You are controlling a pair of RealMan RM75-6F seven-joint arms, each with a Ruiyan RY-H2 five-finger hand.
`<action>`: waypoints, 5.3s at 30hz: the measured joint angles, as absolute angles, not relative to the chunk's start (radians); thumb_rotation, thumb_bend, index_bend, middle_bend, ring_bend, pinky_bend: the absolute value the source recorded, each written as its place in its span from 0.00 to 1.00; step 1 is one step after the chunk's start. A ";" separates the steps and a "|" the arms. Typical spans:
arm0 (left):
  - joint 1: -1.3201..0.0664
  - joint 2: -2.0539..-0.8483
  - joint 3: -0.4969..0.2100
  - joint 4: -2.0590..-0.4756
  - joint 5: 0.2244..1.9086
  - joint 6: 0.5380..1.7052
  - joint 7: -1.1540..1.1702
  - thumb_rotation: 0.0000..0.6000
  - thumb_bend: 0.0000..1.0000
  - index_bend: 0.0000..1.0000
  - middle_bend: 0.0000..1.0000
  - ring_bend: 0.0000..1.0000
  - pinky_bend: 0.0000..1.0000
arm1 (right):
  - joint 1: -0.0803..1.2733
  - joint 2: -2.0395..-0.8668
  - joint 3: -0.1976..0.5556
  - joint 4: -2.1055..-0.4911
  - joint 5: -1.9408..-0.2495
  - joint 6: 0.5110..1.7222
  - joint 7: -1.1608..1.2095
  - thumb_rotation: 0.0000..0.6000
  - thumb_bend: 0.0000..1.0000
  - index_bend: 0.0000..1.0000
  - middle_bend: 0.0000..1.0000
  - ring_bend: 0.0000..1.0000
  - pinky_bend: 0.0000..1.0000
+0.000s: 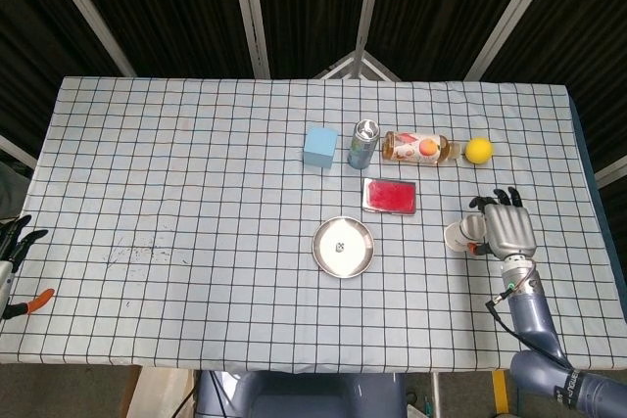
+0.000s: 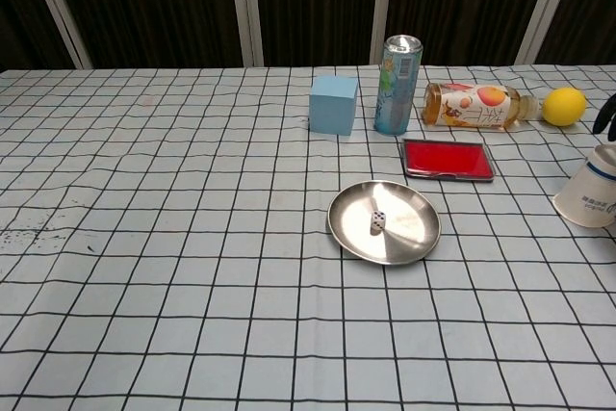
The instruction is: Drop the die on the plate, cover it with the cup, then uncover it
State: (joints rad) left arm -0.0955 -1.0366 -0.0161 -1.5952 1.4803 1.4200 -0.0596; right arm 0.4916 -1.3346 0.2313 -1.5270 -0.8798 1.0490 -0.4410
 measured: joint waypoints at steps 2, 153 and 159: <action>-0.096 -1.037 -0.016 -1.596 1.480 1.419 -0.056 1.00 0.29 0.16 0.00 0.00 0.02 | 0.495 -1.341 0.228 -1.513 -0.877 1.045 -0.437 1.00 0.17 0.37 0.35 0.14 0.00; -0.104 -1.032 -0.012 -1.595 1.484 1.407 -0.069 1.00 0.29 0.16 0.00 0.00 0.02 | 0.759 -1.636 0.144 -1.610 -1.015 1.122 -0.643 1.00 0.34 0.55 0.48 0.23 0.00; -0.104 -1.028 -0.012 -1.592 1.485 1.406 -0.080 1.00 0.29 0.16 0.00 0.00 0.02 | 0.762 -1.643 0.140 -1.640 -1.032 1.117 -0.650 1.00 0.34 0.55 0.48 0.23 0.00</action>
State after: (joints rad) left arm -0.1043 -1.0284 -0.0116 -1.5922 1.4853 1.4058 -0.0798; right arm 0.7617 -1.6432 0.1402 -1.6403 -1.0321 1.1168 -0.6503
